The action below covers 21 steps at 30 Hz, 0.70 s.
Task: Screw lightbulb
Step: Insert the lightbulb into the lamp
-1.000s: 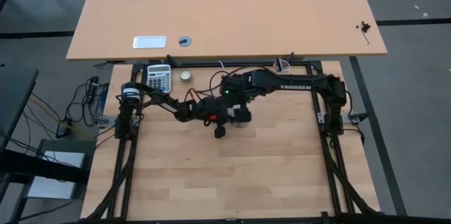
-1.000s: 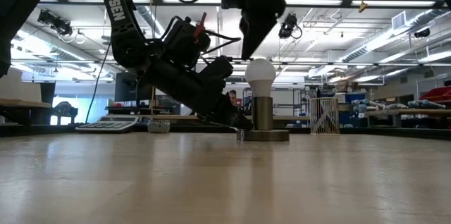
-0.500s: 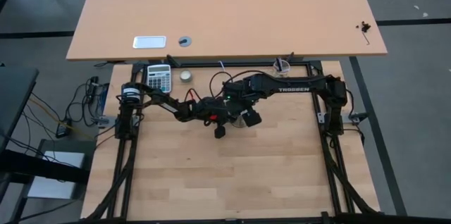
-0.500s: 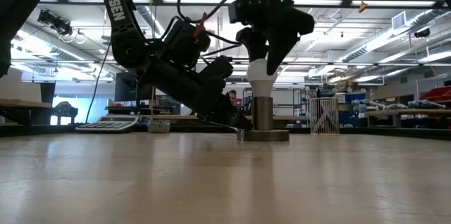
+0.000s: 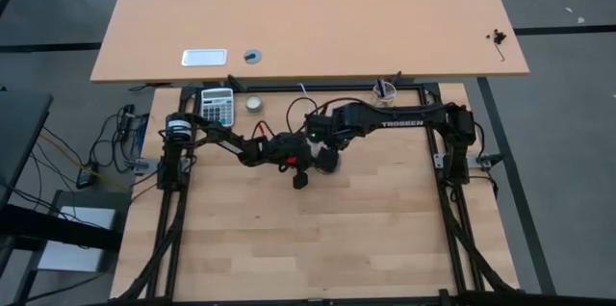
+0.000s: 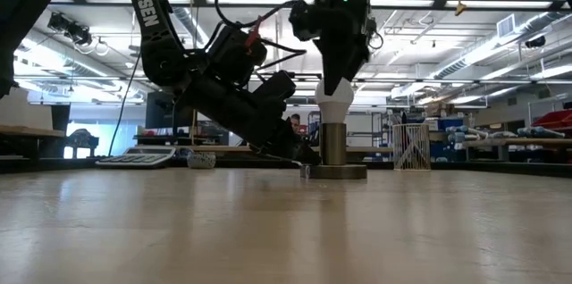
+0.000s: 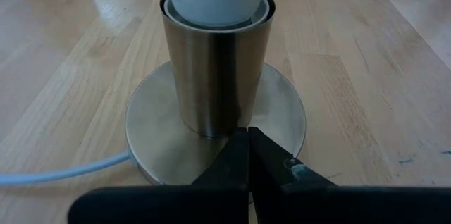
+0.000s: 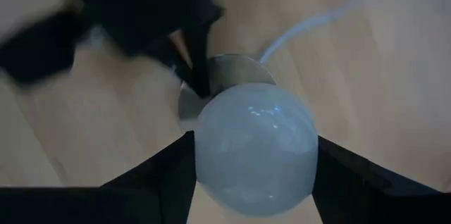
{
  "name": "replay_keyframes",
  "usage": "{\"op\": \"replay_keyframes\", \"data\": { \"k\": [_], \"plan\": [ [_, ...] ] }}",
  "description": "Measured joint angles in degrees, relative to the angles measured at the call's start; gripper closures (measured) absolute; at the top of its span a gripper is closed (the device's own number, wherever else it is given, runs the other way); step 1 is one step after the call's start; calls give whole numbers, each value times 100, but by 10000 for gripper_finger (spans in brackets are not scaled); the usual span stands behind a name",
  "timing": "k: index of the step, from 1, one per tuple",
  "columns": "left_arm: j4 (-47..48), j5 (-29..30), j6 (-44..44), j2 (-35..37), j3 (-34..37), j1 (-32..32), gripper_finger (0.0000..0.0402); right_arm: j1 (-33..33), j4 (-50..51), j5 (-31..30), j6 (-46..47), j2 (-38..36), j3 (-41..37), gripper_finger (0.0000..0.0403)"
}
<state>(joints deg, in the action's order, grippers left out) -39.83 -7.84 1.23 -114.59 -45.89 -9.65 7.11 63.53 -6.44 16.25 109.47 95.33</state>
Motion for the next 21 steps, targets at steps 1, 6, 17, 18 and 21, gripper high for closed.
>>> {"op": "replay_keyframes", "data": {
  "k": [1, 6, 17, 18, 21],
  "plan": [
    [0, 0, 0, 2, 0, 0, 399, 16, 0, 7, 433, 2, 0, 157],
    [-2, 0, 0, 1, 1, -1, 399, 66, -22, 236, 767, 11, 22, 132],
    [1, 0, 0, 2, 2, 0, 399, 37, 62, 352, -1529, 42, 574, 79],
    [1, 0, 0, 2, 2, 0, 399, 37, 91, 351, -1787, 46, 579, 76],
    [1, 0, 0, 2, 2, 0, 399, 37, 92, 345, -2585, 49, 594, 69]
  ]
}}
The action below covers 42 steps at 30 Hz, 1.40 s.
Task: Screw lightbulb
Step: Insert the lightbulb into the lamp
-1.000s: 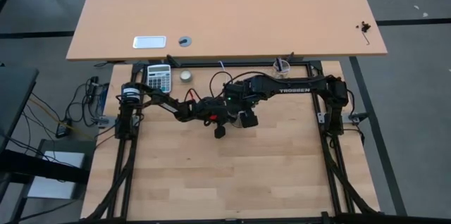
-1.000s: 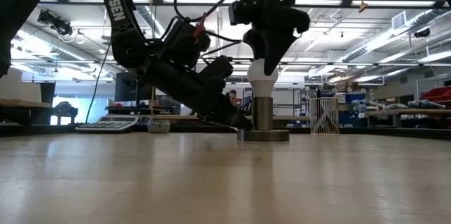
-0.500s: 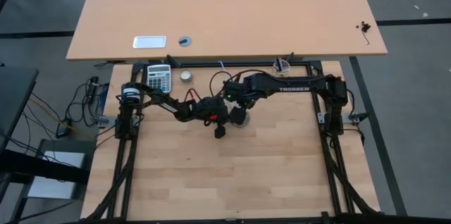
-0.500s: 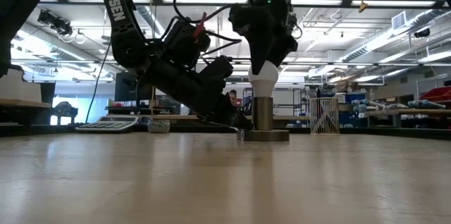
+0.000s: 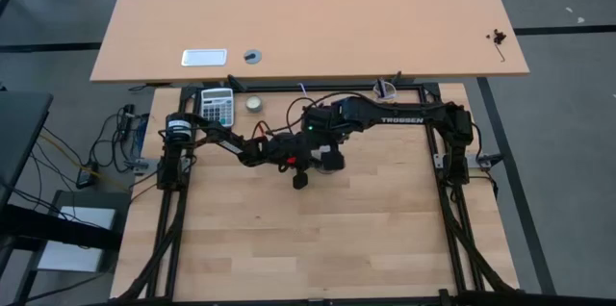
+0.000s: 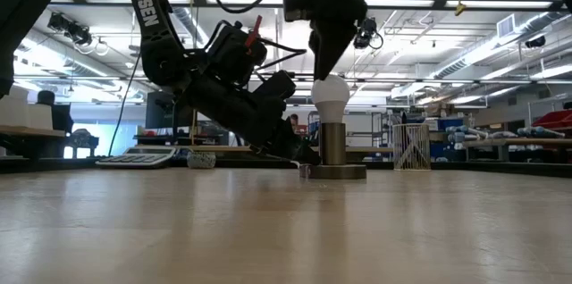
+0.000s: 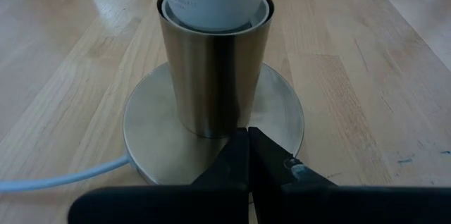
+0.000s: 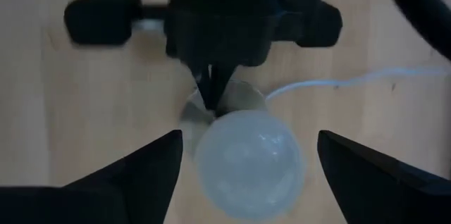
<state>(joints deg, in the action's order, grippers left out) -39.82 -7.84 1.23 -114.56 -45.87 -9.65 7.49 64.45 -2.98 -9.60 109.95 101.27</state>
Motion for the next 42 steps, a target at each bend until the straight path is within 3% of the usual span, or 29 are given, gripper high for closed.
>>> {"op": "replay_keyframes", "data": {
  "k": [7, 15, 22, 25, 29, 31, 35, 42],
  "plan": [
    [1, 0, 0, 0, 0, 0, 399, 22, 188, -33, -1929, -2, 3, 71],
    [0, 0, 0, 0, 0, 0, 399, 142, 137, 214, -1977, 9, -92, 111],
    [1, 0, 0, 0, 0, 0, 399, 149, 44, 260, -1148, -13, -292, 161],
    [1, 0, 0, 0, 0, 0, 399, 127, 43, 247, -67, -11, -296, 174],
    [0, 0, 0, 0, 0, 0, 399, 129, 29, 197, 2031, -7, -299, 178],
    [-2, 0, 0, -1, 0, 0, 399, 133, -11, 190, 2534, -3, -301, 174],
    [-3, 0, 0, -2, 0, 0, 399, 131, 56, 202, 2545, 18, -194, 162],
    [1, 0, -9, 0, 0, 0, 399, 125, 124, 307, 1727, 39, 127, 144]
  ]
}}
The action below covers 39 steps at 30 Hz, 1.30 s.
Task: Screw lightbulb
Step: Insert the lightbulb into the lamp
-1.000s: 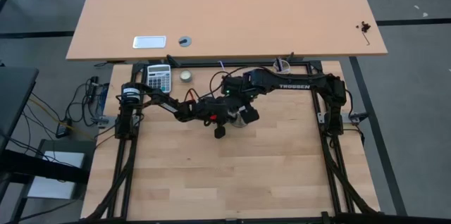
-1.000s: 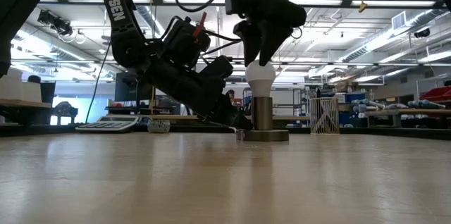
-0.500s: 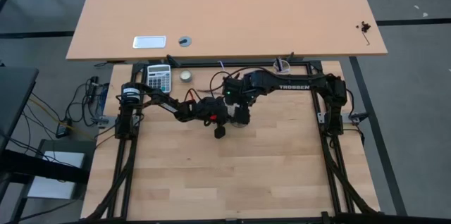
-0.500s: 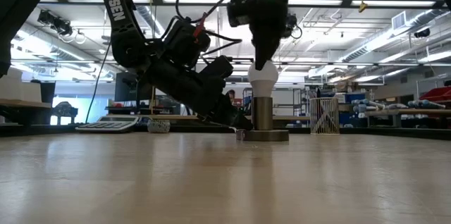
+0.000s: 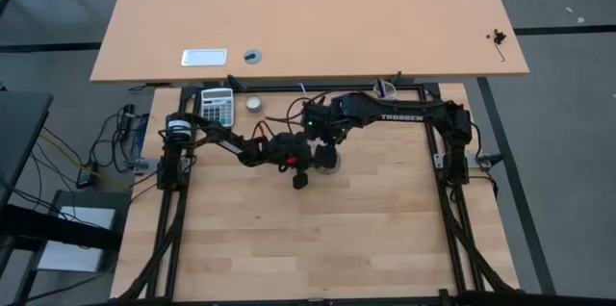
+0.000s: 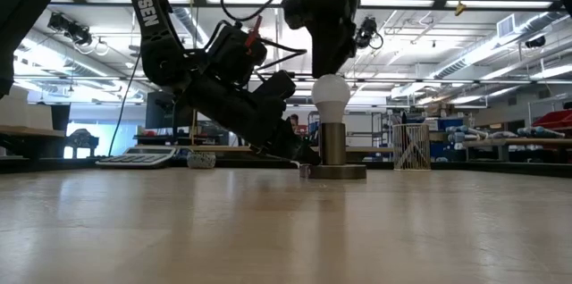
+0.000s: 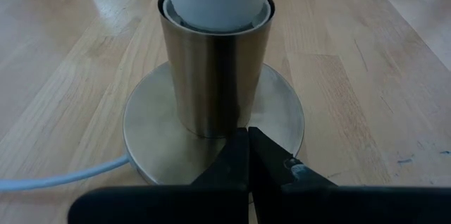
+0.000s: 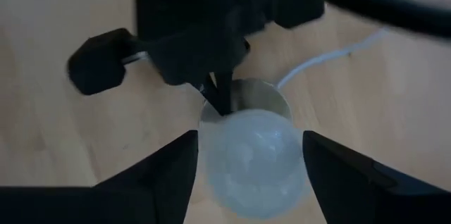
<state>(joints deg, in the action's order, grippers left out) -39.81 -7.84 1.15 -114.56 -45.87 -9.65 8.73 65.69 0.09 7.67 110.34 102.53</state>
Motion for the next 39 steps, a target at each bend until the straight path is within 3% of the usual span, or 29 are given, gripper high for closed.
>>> {"op": "replay_keyframes", "data": {
  "k": [9, 16, 24, 39],
  "plan": [
    [0, 0, 0, 0, 0, 0, 399, -7, 120, -19, -1017, -2, 165, 135],
    [0, 0, 2, 0, 0, 0, 399, -7, 209, -339, -1087, -9, 166, 134],
    [0, 0, 5, -1, 0, 0, 398, -16, 341, -212, -1565, -11, 169, 135],
    [0, 0, 5, -2, 0, 0, 398, -13, 216, -198, -1590, -31, 84, 138]
  ]
}}
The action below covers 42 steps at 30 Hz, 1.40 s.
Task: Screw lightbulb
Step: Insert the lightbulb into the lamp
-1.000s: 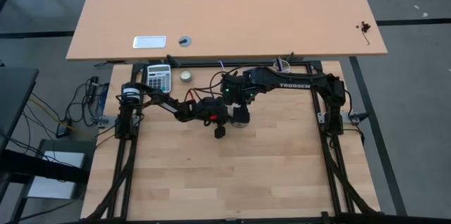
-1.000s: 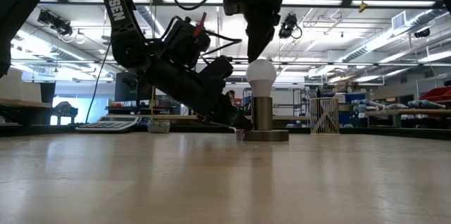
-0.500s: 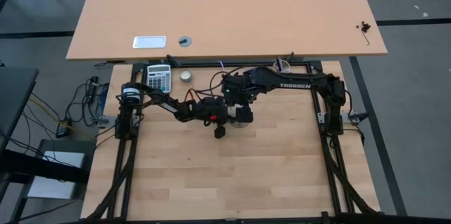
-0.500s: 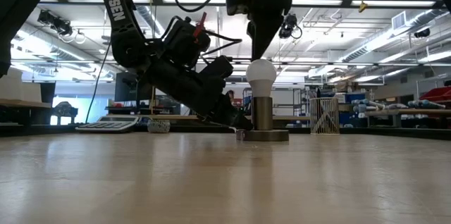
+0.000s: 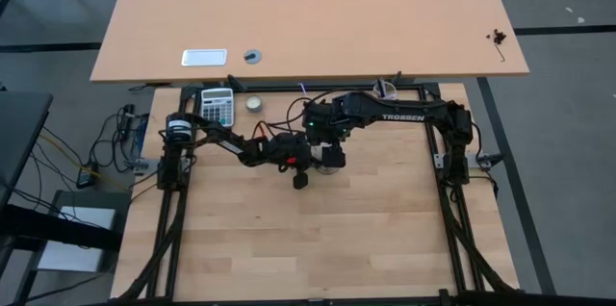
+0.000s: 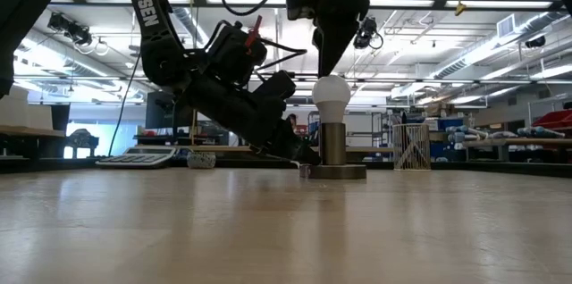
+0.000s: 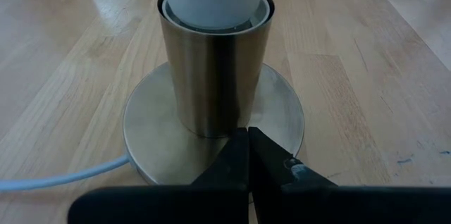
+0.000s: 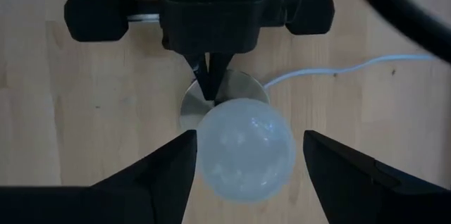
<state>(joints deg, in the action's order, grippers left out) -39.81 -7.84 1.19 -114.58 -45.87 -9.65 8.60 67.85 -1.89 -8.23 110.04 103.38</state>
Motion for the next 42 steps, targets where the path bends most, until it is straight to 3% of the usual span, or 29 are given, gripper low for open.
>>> {"op": "replay_keyframes", "data": {
  "k": [12, 19, 23, 29, 32, 42],
  "plan": [
    [-4, 0, 2, 0, 0, -4, 398, 0, 2, 37, -989, 0, -140, 151],
    [-4, 0, 2, 0, 0, -4, 398, 4, 3, 282, -915, 28, -140, 152],
    [-3, 0, 0, 0, 0, -4, 398, 6, -167, 265, -264, 20, -266, 162],
    [-4, 0, 2, 0, -2, -4, 398, 34, -169, -54, 2236, 7, -366, 173],
    [-4, 0, 0, 0, -1, -5, 398, 72, -185, 105, 2771, 11, -368, 173],
    [-6, 0, -11, 0, 0, -6, 398, 14, -153, 238, 798, 68, 220, 174]
  ]
}}
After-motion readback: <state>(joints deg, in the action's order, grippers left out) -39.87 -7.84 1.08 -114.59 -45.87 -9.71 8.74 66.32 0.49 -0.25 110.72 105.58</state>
